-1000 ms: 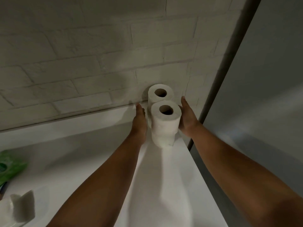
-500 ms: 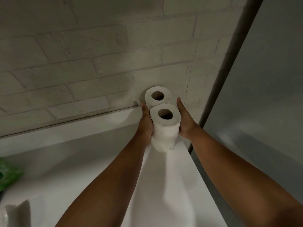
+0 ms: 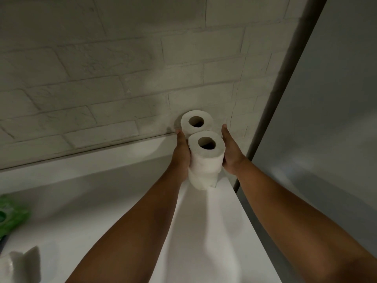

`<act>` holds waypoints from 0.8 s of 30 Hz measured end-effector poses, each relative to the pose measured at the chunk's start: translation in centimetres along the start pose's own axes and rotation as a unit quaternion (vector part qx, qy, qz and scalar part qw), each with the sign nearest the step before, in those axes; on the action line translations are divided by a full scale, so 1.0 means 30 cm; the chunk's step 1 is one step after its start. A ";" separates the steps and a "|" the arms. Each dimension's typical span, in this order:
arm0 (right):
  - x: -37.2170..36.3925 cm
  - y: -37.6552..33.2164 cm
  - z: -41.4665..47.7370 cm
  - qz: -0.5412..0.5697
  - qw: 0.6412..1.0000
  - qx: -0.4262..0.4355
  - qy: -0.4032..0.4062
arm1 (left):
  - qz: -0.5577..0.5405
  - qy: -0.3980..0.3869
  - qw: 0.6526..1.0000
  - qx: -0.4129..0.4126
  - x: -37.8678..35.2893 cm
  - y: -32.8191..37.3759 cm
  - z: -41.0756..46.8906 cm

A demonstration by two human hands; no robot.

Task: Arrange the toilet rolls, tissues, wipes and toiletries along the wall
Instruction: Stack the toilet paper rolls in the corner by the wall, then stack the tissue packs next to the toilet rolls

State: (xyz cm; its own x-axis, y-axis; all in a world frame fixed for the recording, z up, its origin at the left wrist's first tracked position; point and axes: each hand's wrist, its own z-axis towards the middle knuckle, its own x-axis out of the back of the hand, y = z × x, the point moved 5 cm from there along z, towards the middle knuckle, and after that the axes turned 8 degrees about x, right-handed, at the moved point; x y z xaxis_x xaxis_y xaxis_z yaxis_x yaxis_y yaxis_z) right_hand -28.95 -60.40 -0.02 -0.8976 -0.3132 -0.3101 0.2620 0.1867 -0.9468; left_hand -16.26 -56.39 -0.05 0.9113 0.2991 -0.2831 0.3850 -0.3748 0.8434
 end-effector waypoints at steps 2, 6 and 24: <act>0.012 -0.016 -0.009 -0.058 0.998 0.003 0.022 | 0.002 0.014 1.000 -0.009 0.004 0.019 -0.023; 0.032 -0.064 -0.036 -0.124 0.989 0.023 0.077 | 0.025 0.058 0.997 -0.045 0.042 0.047 -0.086; -0.571 -0.065 -0.566 -0.354 0.877 0.324 -0.014 | 0.251 0.181 0.900 -0.305 0.526 0.036 -0.720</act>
State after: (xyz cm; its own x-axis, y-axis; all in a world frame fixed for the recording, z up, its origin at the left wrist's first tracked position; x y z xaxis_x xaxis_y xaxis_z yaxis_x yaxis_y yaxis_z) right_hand -20.11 -39.59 8.59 -0.9101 -0.1616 0.3817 -0.2032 -0.6287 -0.7506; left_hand -4.61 -33.11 6.26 0.7978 0.5346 0.2789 -0.3158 -0.0235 0.9485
